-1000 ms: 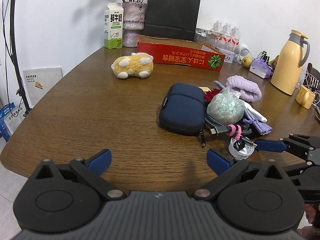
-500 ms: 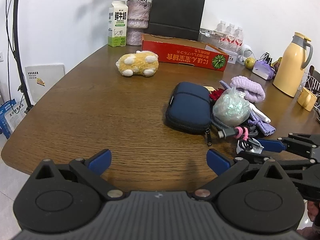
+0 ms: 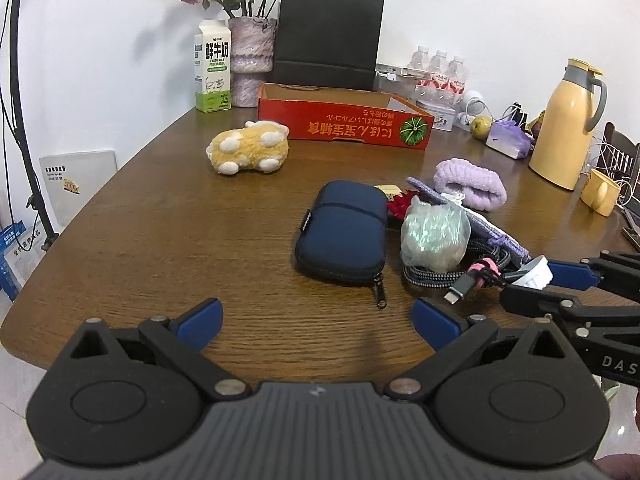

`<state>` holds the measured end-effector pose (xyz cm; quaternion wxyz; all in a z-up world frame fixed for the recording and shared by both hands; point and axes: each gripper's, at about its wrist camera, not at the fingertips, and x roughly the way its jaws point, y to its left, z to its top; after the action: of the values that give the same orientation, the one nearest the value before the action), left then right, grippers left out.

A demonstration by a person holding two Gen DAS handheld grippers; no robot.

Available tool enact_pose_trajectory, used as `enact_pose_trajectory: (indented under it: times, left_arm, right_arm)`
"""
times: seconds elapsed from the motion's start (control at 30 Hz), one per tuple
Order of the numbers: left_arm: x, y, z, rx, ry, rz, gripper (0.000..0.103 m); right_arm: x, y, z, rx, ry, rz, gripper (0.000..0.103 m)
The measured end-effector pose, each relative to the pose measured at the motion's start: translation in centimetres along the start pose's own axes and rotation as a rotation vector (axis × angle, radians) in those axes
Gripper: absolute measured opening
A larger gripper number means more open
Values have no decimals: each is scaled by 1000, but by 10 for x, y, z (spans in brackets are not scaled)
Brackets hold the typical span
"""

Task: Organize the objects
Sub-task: 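Lift the white lid with the right gripper while the left gripper grasps the clear plastic bag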

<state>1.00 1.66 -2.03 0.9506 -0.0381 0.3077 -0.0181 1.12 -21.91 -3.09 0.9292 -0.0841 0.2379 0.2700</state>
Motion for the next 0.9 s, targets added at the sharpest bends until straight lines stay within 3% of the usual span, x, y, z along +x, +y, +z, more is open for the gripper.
enact_pose_trajectory:
  times: [0.37, 0.67, 0.9]
  left_arm:
    - [8, -16, 8, 28, 15, -20, 103]
    - [26, -48, 16, 78, 41, -79, 103]
    - [53, -81, 28, 118, 44, -95, 103]
  right_arm:
    - [-7, -12, -5, -40, 32, -37, 39]
    - [-6, -33, -17, -36, 80, -90, 39]
    - [-1, -46, -20, -44, 84, -73, 39]
